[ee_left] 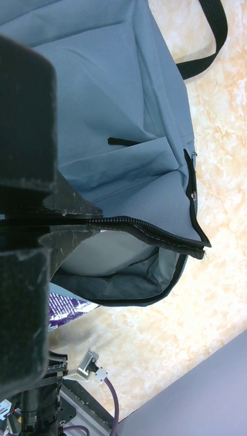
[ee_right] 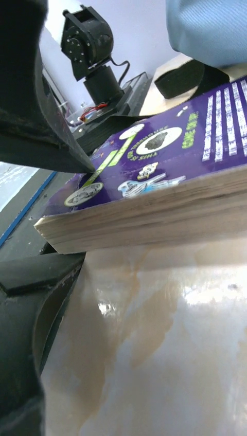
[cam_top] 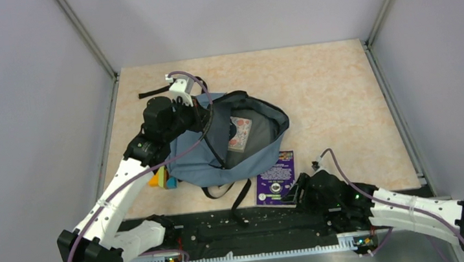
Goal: Pack the student bag
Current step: Pick up the book from the center of the board.
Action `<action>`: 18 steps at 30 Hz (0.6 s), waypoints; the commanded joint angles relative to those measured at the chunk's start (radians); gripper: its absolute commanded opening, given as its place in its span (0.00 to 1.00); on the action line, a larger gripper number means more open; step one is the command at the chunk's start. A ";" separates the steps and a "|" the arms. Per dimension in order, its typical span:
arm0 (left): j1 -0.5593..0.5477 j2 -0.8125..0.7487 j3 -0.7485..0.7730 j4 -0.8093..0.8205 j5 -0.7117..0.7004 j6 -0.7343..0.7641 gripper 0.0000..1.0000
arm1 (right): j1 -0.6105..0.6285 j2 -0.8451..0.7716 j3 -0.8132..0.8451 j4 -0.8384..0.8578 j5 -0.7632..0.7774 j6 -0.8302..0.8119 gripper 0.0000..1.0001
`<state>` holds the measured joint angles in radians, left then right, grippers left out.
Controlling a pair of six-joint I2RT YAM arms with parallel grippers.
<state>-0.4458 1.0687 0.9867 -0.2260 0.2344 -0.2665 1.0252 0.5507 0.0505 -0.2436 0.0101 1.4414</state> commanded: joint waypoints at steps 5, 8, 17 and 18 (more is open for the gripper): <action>-0.002 -0.015 -0.003 0.043 0.005 -0.007 0.00 | 0.008 0.042 0.009 0.086 0.074 -0.019 0.29; -0.001 -0.017 -0.003 0.042 0.004 -0.004 0.00 | 0.007 0.035 0.054 0.041 0.106 -0.059 0.13; -0.001 -0.027 -0.003 0.040 0.000 0.003 0.00 | 0.008 -0.045 0.248 -0.220 0.285 -0.204 0.00; -0.002 -0.028 -0.003 0.041 0.000 0.003 0.00 | 0.007 -0.046 0.282 -0.269 0.331 -0.230 0.00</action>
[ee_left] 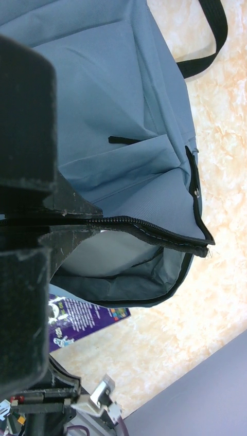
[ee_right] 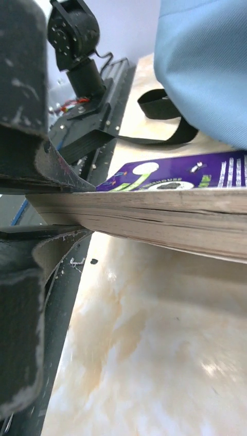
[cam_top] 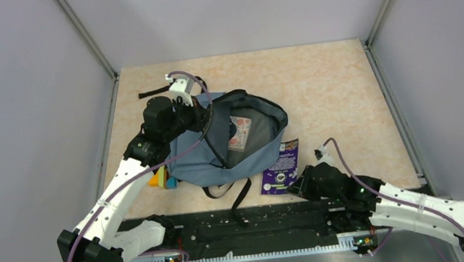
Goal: Pack the student bag
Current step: Pick up the book from the center of the board, then place the book in the student bag.
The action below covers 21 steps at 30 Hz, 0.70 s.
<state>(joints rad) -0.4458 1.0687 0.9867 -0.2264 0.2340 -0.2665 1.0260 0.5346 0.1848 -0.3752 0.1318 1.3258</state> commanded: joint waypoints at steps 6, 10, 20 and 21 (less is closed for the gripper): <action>-0.003 -0.036 -0.002 0.041 0.001 0.003 0.00 | 0.007 0.023 0.366 -0.355 0.486 -0.298 0.00; -0.001 -0.040 -0.002 0.040 0.002 0.004 0.00 | 0.007 0.084 0.470 -0.377 0.634 -0.396 0.00; -0.003 -0.049 -0.008 0.052 0.025 0.006 0.00 | 0.003 0.110 0.548 0.063 0.676 -0.773 0.00; -0.004 -0.052 -0.011 0.058 0.031 0.006 0.00 | -0.001 0.126 0.553 0.092 0.652 -0.780 0.00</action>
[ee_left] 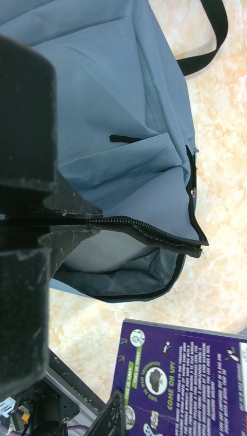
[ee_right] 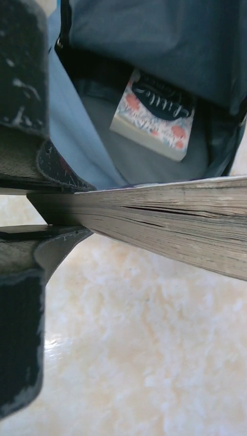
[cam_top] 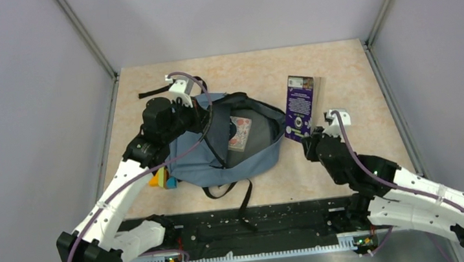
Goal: Pack the student bag
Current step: Place the book in the student bag.
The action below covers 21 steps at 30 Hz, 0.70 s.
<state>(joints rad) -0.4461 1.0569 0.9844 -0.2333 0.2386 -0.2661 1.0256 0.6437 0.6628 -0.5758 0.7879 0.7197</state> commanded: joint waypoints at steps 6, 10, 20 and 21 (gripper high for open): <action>-0.002 -0.061 -0.019 0.089 0.063 0.014 0.00 | -0.032 0.126 0.058 0.450 -0.206 -0.130 0.00; -0.003 -0.066 -0.018 0.095 0.073 0.019 0.00 | -0.042 0.186 0.004 0.565 -0.321 -0.048 0.00; -0.002 -0.094 -0.022 0.129 0.079 0.013 0.00 | -0.045 0.327 -0.148 0.792 -0.510 0.149 0.00; -0.001 -0.097 -0.022 0.134 0.079 0.011 0.00 | -0.045 0.340 -0.159 0.812 -0.525 0.166 0.00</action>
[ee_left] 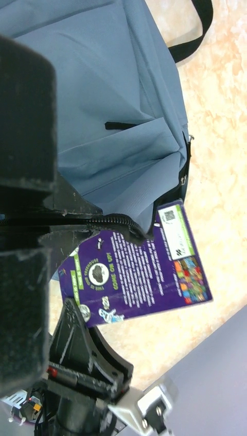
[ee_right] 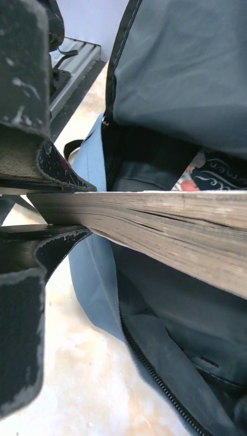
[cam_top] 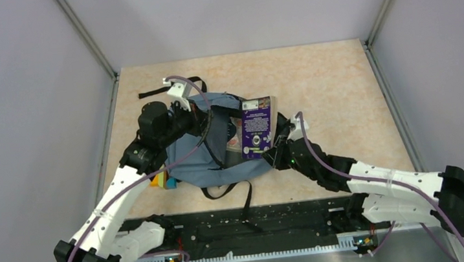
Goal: Pack the student bag
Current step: Place the book in the student bag.
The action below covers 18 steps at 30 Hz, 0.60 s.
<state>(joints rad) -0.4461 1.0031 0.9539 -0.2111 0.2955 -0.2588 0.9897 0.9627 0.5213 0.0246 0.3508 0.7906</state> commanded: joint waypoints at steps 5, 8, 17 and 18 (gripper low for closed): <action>-0.002 -0.044 0.012 0.122 -0.006 0.000 0.00 | -0.009 0.040 -0.045 0.225 -0.126 0.145 0.00; 0.000 -0.033 0.026 0.118 -0.038 -0.010 0.00 | -0.010 0.026 -0.064 0.221 -0.164 0.170 0.00; 0.001 -0.010 0.030 0.125 0.024 -0.003 0.00 | -0.009 0.044 -0.082 0.292 -0.188 0.194 0.00; 0.000 -0.010 0.028 0.126 0.033 -0.001 0.00 | -0.009 0.053 -0.072 0.299 -0.185 0.197 0.00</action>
<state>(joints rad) -0.4461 0.9955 0.9512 -0.2070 0.2943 -0.2630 0.9852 1.0130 0.4179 0.1692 0.1932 0.9710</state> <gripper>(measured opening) 0.037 0.177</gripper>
